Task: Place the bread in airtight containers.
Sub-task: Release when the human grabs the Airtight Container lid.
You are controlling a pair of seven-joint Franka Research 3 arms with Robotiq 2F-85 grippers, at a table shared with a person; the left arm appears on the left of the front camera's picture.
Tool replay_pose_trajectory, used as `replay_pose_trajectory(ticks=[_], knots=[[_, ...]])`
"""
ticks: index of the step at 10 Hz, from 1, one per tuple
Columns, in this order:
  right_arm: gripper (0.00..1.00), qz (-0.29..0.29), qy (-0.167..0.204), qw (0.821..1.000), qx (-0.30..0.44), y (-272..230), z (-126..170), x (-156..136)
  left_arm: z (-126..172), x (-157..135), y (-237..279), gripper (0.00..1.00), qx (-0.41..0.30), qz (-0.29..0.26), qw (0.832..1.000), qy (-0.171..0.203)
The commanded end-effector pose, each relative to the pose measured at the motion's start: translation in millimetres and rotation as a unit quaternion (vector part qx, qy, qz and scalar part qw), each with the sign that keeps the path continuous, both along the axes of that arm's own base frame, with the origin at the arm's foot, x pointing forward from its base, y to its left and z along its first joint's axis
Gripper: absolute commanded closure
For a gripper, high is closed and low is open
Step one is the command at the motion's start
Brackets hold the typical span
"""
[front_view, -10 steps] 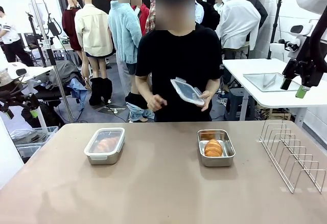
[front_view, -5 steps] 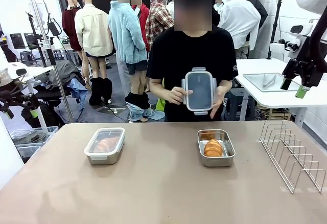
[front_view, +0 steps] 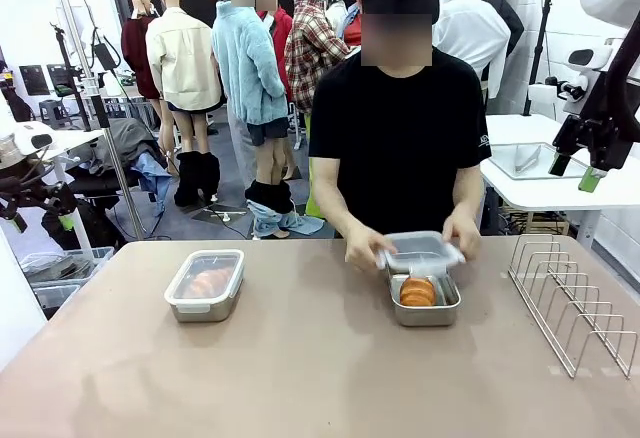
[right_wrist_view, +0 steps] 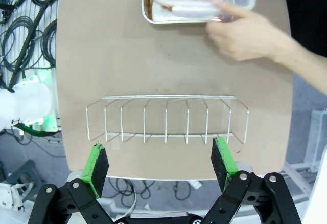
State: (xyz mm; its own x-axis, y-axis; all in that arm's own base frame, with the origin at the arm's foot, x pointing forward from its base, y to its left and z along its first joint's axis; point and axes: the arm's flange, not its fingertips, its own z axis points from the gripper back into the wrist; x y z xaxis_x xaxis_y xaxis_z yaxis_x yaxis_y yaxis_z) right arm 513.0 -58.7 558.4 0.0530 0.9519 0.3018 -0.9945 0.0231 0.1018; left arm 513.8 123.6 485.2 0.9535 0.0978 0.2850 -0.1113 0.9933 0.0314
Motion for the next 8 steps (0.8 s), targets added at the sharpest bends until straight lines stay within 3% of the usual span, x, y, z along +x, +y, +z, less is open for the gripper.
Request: replay_pose_trajectory(ticks=[1,8], knots=[[0.00,0.001,0.006,1.000,-0.003,-0.2,2.8,3.8,1.4,-0.3,-0.4,0.08,0.005,0.004,1.000,0.000],[0.00,0.001,0.006,1.000,-0.003,-0.2,2.8,3.8,1.4,-0.3,-0.4,0.08,0.005,0.004,1.000,0.000]])
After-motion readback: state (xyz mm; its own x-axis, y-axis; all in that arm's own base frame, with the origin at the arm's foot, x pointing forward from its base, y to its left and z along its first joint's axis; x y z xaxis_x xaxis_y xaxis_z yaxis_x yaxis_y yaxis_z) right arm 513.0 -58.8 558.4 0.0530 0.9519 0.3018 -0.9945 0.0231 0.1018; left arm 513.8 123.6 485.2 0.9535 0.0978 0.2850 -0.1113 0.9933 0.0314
